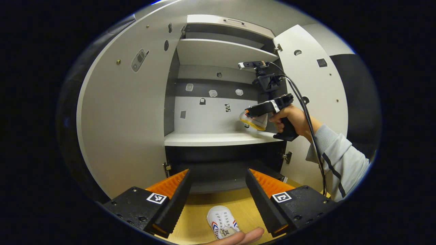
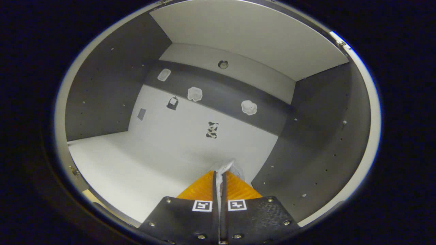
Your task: Grab one shoe with the right hand and put it into the shoe cabinet, grab the other shoe with the left hand and put it into the shoe cabinet; then close the right door with the right hand and the left door with the left hand.
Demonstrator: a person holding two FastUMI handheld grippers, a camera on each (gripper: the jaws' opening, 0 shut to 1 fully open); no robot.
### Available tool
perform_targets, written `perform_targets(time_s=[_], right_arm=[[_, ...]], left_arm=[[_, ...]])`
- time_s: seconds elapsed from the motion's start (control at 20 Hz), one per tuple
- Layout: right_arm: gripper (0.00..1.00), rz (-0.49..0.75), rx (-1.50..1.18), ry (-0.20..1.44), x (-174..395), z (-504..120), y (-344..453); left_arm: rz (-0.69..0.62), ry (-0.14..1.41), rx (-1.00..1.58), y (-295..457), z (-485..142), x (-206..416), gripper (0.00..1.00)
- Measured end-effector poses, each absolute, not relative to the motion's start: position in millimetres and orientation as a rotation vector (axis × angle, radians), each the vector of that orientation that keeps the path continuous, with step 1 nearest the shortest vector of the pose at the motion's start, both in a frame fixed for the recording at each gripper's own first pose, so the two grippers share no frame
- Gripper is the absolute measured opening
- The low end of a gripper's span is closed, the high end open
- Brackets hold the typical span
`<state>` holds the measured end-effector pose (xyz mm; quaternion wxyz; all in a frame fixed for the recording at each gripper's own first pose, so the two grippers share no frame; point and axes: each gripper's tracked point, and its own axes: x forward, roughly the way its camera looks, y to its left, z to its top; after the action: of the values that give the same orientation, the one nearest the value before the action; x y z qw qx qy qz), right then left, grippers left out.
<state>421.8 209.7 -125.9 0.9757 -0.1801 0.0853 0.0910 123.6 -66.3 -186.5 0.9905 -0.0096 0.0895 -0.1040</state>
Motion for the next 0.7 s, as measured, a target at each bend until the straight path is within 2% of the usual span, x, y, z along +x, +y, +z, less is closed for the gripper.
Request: perform_targets(time_s=[0.1, 0.45, 0.55, 0.7], right_arm=[[0.03, 0.209, -0.356, 0.172, 424.9, -127.8, 213.9], [0.04, 0.141, -0.326, 0.095, 402.0, -93.1, 205.9], [0.23, 0.124, -0.285, 0.067, 384.0, -81.4, 202.0], [0.75, 0.129, -0.226, 0.027, 347.4, -68.7, 202.3]], left_arm=[[-0.191, 0.197, -0.016, -60.3, -192.6, 125.3, 0.96], [-0.149, 0.241, -0.019, -45.0, -203.6, 120.5, 0.97], [-0.143, 0.237, -0.018, -41.1, -202.7, 117.9, 0.97], [-0.139, 0.241, -0.025, -38.8, -203.0, 113.9, 0.97]])
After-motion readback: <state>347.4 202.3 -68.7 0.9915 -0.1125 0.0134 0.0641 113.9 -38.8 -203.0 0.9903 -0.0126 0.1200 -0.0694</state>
